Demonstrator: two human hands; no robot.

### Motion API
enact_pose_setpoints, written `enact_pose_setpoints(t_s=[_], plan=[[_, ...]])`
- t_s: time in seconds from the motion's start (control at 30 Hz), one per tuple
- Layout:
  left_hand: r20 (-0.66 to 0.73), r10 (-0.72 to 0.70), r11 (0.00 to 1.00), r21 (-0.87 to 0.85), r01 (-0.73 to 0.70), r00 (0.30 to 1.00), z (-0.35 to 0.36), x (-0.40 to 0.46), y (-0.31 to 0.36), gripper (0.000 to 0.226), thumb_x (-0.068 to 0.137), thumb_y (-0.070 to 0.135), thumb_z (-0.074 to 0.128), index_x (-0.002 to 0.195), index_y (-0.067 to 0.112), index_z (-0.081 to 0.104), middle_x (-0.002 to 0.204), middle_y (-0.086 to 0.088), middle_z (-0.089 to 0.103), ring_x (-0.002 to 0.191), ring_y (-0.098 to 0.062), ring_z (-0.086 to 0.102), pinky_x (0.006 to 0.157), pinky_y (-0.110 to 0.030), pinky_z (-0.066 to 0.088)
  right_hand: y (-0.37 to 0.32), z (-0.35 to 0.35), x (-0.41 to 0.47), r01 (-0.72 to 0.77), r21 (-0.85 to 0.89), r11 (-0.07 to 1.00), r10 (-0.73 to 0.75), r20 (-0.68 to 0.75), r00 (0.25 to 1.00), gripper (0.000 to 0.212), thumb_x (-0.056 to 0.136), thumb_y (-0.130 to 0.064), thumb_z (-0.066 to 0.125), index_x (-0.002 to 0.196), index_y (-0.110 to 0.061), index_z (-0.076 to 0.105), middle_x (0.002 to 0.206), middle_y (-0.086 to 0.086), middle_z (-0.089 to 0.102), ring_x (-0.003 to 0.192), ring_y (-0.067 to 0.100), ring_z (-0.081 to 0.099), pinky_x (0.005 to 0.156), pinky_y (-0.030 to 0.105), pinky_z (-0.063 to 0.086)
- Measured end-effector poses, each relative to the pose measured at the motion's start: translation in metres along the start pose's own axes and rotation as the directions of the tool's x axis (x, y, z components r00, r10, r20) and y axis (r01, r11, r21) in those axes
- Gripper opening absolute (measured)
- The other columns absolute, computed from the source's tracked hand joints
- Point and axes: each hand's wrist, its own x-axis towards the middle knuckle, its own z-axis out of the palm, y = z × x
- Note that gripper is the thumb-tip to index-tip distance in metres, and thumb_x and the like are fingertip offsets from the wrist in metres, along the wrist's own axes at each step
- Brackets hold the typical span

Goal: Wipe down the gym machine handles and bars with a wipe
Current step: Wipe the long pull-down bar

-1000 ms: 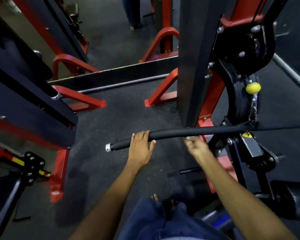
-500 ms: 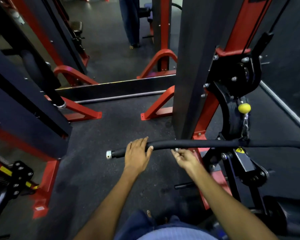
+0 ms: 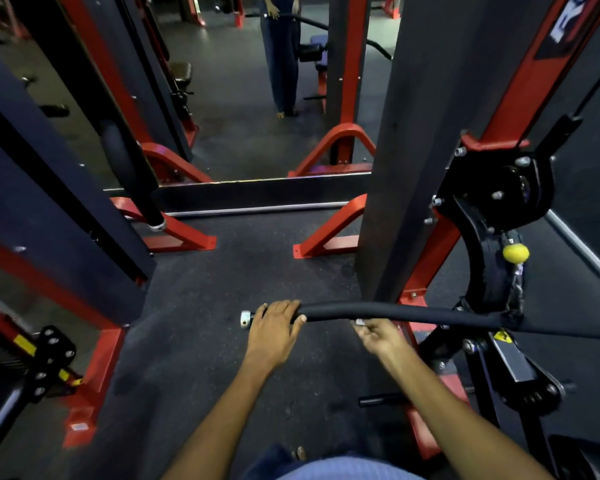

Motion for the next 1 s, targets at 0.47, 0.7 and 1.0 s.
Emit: enact_pose_setpoints(t_s=[0.47,0.7,1.0], plan=[[-0.079,-0.039,0.997,0.064,0.044,0.996,-0.009,-0.006,-0.027,0.046,0.104,0.045,0.025,0.145,0.028,0.039,0.137,0.009,0.049,0.134,-0.012,0.037,0.121,-0.044,-0.001,0.006,0.026,-0.012,-0.023,0.208,0.978,0.037,-0.063,0.997,0.026,0.066,0.023,0.033,0.071,-0.001,0.042,0.057,0.013,0.06,0.084,0.018,0.052,0.1,0.013,0.034],[-0.124,-0.047,0.997,-0.062,0.039,0.991,-0.005,-0.009,-0.027,0.044,0.104,0.042,0.029,0.144,0.027,0.042,0.137,0.008,0.049,0.133,-0.012,0.038,0.12,-0.043,0.004,0.016,0.018,-0.029,-0.019,-0.079,0.997,0.021,0.029,0.999,0.054,0.043,0.014,0.08,0.091,0.0,0.059,0.057,0.005,0.061,0.047,0.002,0.06,0.05,0.009,0.046],[-0.255,-0.084,0.978,-0.206,0.031,0.963,0.015,-0.008,-0.04,0.037,0.101,0.029,0.048,0.13,0.009,0.058,0.149,-0.014,0.041,0.145,-0.03,0.025,0.12,-0.038,0.011,0.016,0.019,-0.014,0.091,0.177,0.98,-0.054,-0.205,0.977,0.048,0.042,0.028,0.046,0.083,0.004,0.05,0.056,0.015,0.061,0.042,0.02,0.059,0.036,0.023,0.049]])
